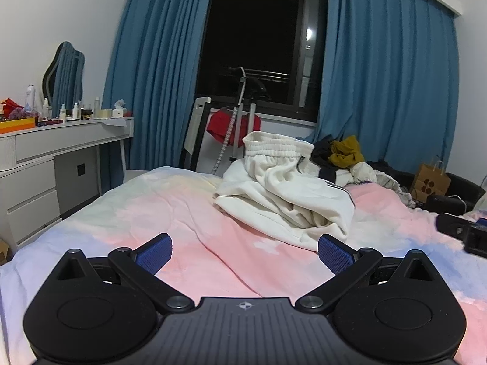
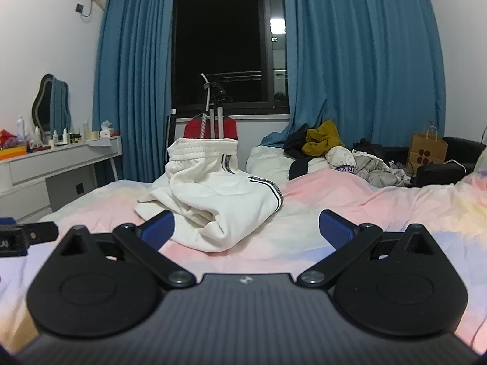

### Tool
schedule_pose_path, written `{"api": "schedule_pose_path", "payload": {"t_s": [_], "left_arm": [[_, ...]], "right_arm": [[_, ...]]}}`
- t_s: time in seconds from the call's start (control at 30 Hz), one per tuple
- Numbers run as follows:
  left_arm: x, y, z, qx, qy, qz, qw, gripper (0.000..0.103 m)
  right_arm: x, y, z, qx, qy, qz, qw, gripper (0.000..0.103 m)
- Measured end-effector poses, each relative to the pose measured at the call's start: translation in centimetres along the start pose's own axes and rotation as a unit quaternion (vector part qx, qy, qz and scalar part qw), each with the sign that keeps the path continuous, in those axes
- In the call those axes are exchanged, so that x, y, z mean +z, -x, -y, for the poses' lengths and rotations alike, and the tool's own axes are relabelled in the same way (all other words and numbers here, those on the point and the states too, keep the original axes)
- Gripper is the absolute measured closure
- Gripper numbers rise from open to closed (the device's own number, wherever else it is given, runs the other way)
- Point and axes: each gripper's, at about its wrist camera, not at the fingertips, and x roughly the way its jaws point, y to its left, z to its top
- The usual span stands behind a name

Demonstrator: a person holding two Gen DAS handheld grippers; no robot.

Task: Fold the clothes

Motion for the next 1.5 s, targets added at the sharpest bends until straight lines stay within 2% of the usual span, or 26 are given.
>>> {"api": "schedule_pose_path", "payload": {"t_s": [0.17,0.4,0.57,1.0,1.13,1.2,1.3,1.37,1.43,1.5], "left_arm": [[1.0,-0.4,-3.4,0.009,0.009,-0.013,0.9998,0.0],[4.3,-4.7,-2.7,-0.021,0.027,-0.031,0.9989,0.0],[7.4,-12.0,-0.3,-0.039,0.027,-0.037,0.9982,0.0],[12.5,-33.9,3.6,-0.03,0.032,-0.015,0.9989,0.0],[13.5,-38.8,4.8,-0.034,0.046,-0.016,0.9982,0.0],[14.1,-40.6,5.8,-0.028,0.038,-0.011,0.9988,0.0],[14.9,-42.9,6.8,0.002,0.039,-0.017,0.9991,0.011],[15.5,-43.4,7.1,0.01,0.041,-0.025,0.9988,0.035],[16.0,-43.5,7.4,0.014,0.044,-0.033,0.9984,0.053],[16.7,-42.6,7.4,0.02,0.043,-0.035,0.9982,0.06]], "right_arm": [[0.3,0.4,1.0,-0.007,-0.021,0.003,1.0,0.0],[0.5,0.3,2.2,-0.019,-0.053,-0.01,0.998,0.0],[0.1,-0.7,3.2,-0.028,-0.076,-0.019,0.997,0.0],[-2.9,-6.8,6.1,-0.02,-0.152,-0.083,0.985,0.0],[-4.2,-9.0,6.4,-0.014,-0.164,-0.105,0.981,0.0],[-4.7,-9.9,6.5,-0.012,-0.17,-0.116,0.979,0.0],[-5.3,-10.5,6.4,-0.01,-0.17,-0.124,0.978,0.0],[-5.6,-10.7,6.3,-0.013,-0.164,-0.127,0.978,0.0],[-5.7,-10.7,6.3,-0.012,-0.161,-0.127,0.979,0.0],[-5.5,-10.5,6.2,-0.012,-0.153,-0.117,0.981,0.0]]}}
